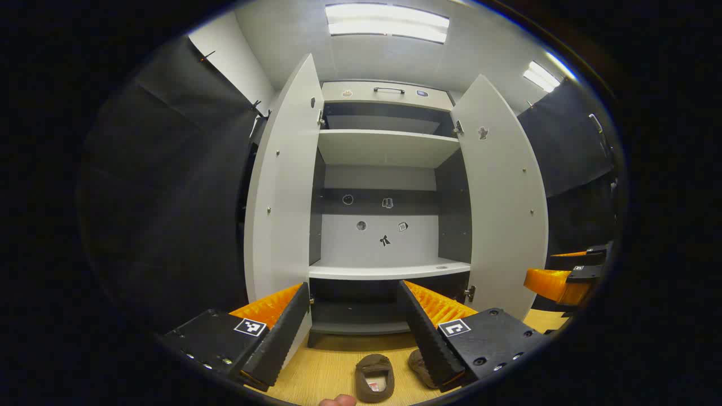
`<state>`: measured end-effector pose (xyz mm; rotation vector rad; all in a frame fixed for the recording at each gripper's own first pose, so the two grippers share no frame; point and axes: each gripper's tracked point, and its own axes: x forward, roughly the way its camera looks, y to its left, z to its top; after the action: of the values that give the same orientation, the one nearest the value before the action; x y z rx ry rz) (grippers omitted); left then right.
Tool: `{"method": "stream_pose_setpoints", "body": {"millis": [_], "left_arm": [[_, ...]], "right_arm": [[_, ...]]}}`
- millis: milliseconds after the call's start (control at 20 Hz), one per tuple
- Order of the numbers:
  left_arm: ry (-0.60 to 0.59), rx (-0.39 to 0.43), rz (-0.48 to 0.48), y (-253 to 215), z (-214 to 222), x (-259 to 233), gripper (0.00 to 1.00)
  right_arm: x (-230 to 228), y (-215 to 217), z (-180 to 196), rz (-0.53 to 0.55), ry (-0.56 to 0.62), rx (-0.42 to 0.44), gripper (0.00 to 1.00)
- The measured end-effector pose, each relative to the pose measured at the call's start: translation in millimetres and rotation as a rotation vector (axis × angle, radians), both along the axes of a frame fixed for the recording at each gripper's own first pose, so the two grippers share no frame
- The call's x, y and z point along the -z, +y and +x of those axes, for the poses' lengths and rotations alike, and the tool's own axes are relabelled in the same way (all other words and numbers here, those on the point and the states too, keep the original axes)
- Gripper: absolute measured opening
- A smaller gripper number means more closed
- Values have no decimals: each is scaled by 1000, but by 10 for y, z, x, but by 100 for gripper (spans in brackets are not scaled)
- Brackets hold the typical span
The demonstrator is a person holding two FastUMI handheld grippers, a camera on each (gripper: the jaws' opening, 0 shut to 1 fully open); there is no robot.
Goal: Grab one shoe with the right hand and put it into the shoe cabinet, grab the other shoe with the left hand and put it into the shoe cabinet; then close the right door with the right hand and the left door with the left hand.
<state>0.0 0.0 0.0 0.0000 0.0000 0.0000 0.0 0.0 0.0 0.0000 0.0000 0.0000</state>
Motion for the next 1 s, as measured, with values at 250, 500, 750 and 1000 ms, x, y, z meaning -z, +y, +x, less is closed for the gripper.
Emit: {"method": "stream_pose_setpoints", "body": {"millis": [250,500,750,1000], "left_arm": [[-3,8,5,-5,-9,-12,95],[-3,9,8,31,9,-35,95],[12,27,20,38,31,-32,95],[3,13,2,78,75,5,95]], "right_arm": [[-13,17,-9,1,-3,2,98],[-110,24,12,-7,-20,8,98],[-117,82,59,-8,-12,-5,99],[-97,195,141,5,-14,-25,98]]}}
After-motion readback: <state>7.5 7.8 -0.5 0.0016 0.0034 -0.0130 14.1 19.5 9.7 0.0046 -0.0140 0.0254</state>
